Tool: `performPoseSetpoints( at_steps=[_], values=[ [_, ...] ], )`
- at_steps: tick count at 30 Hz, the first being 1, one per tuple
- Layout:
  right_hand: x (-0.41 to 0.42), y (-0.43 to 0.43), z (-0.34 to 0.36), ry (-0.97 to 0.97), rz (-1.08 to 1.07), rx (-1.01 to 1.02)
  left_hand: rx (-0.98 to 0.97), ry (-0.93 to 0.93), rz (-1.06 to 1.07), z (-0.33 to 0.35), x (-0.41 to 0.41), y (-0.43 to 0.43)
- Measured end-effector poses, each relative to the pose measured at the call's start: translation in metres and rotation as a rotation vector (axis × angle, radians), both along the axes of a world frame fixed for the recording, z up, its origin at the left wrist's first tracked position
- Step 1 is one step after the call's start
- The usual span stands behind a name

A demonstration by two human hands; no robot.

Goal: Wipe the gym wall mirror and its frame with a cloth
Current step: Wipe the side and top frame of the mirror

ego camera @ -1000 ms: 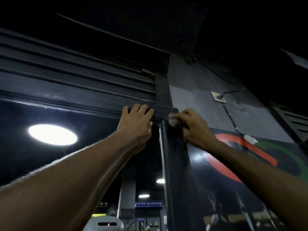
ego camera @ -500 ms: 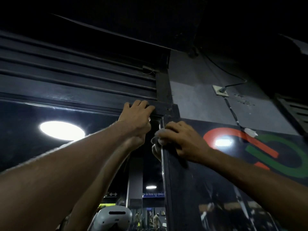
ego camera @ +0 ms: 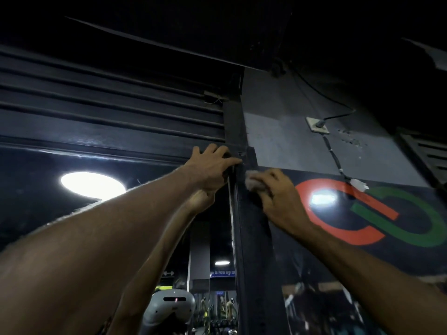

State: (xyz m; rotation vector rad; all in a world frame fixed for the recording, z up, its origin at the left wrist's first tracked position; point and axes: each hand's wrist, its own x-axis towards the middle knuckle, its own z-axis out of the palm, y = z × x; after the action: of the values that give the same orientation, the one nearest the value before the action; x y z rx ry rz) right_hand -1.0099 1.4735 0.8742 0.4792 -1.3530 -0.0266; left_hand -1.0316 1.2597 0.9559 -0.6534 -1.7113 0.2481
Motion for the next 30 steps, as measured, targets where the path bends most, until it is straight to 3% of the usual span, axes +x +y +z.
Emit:
performPoseSetpoints(
  at_steps=[3,8,14,22,24,28,30],
  values=[
    [-0.01,-0.007,-0.002,-0.025,0.021,-0.16,-0.007,-0.011,0.026,0.003,0.004,0.004],
    [-0.003,-0.02,-0.072,-0.052,-0.113,-0.029,-0.036,0.019,0.08,0.0,-0.001,0.002],
    [-0.002,-0.033,-0.012,-0.009,-0.052,-0.195,-0.064,0.0,0.11,0.006,0.002,-0.004],
    [0.006,-0.028,-0.084,-0.134,-0.286,0.434,-0.101,0.003,0.01,-0.013,-0.002,0.008],
    [0.01,-0.026,-0.086,-0.157,-0.213,0.349,-0.1,-0.024,-0.01,-0.021,-0.005,0.015],
    [0.0,-0.021,-0.08,-0.074,0.021,-0.12,-0.044,-0.05,-0.05,-0.031,-0.006,0.021],
    [-0.007,-0.022,-0.097,-0.115,0.019,-0.157,-0.04,-0.07,-0.066,-0.035,-0.005,0.021]
  ],
)
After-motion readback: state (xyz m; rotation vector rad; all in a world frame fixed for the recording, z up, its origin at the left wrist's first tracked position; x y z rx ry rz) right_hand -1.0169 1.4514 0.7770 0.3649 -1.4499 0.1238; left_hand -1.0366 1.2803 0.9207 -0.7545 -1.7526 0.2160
